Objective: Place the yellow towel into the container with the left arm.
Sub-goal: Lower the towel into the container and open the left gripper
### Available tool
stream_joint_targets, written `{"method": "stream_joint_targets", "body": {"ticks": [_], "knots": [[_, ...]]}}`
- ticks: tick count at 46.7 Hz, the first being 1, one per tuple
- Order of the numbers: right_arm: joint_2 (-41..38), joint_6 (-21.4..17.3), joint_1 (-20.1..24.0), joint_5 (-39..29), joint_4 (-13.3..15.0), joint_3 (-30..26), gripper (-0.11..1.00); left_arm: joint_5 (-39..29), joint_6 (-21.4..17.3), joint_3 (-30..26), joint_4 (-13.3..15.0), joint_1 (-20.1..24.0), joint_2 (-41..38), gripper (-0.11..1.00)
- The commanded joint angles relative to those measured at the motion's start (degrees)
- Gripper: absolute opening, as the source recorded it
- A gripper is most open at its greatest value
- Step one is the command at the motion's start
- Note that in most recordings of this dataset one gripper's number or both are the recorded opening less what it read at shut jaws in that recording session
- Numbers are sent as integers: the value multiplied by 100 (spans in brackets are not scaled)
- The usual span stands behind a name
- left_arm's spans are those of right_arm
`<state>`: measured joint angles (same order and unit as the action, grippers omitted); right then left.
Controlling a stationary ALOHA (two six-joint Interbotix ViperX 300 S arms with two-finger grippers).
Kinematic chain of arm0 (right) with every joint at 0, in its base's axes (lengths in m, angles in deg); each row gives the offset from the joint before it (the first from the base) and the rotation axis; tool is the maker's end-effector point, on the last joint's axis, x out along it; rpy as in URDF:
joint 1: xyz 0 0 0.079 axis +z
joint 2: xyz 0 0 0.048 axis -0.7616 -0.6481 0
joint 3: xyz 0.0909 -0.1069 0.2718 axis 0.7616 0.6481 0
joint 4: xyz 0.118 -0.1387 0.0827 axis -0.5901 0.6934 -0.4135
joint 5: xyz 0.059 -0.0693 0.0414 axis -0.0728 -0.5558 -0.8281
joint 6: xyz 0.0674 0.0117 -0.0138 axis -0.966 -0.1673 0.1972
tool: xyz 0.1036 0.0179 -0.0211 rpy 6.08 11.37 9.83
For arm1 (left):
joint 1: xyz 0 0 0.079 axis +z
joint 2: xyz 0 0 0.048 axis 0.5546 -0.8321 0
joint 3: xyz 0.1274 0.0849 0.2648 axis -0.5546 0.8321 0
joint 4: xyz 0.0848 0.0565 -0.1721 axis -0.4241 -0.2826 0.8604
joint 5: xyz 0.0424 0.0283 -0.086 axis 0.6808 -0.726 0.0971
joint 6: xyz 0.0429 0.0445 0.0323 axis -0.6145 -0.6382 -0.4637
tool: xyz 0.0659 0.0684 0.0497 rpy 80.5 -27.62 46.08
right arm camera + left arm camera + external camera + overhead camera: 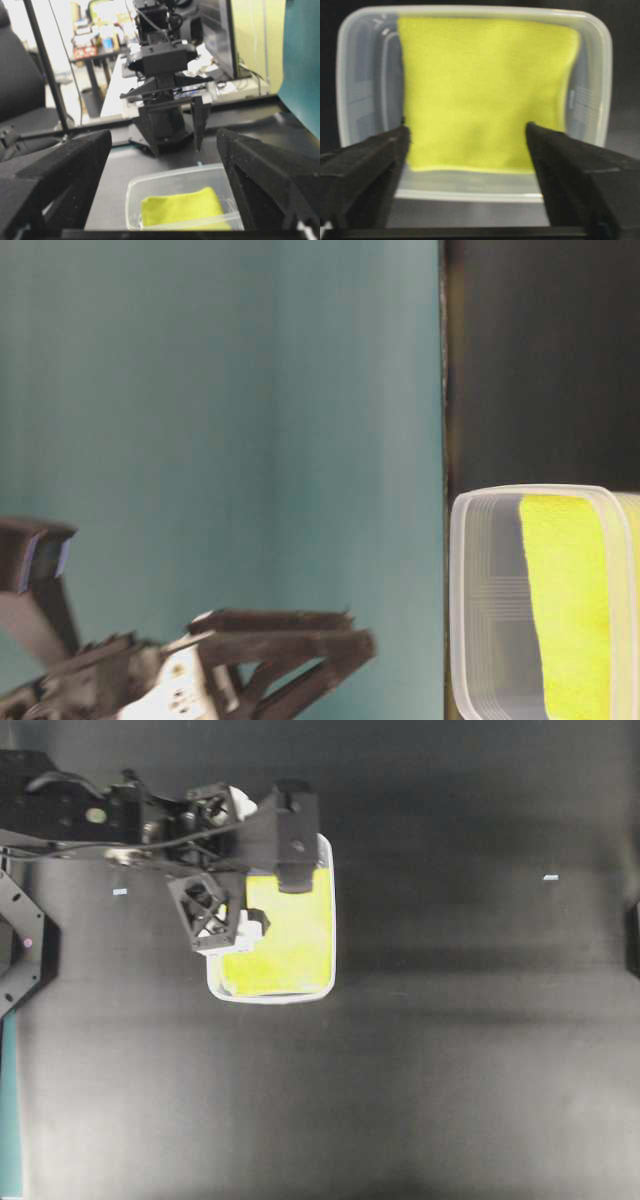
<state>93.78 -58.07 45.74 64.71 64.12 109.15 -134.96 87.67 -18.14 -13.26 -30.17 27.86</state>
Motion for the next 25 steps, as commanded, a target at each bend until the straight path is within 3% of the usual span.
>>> {"method": "stream_joint_targets", "body": {"ticks": [1,8,18,25], "knots": [[-18,-18,-9,70,-18,-18,81,88,53,26,-18,35,519,85],[-18,-18,-9,70,-18,18,81,598,176,308,-18,35,1406,87],[-9,-18,-9,185,-18,44,81,2030,229,1230,-18,35,2725,87],[-18,-26,-9,352,-18,105,81,2259,316,1688,-18,35,3445,87]]}}
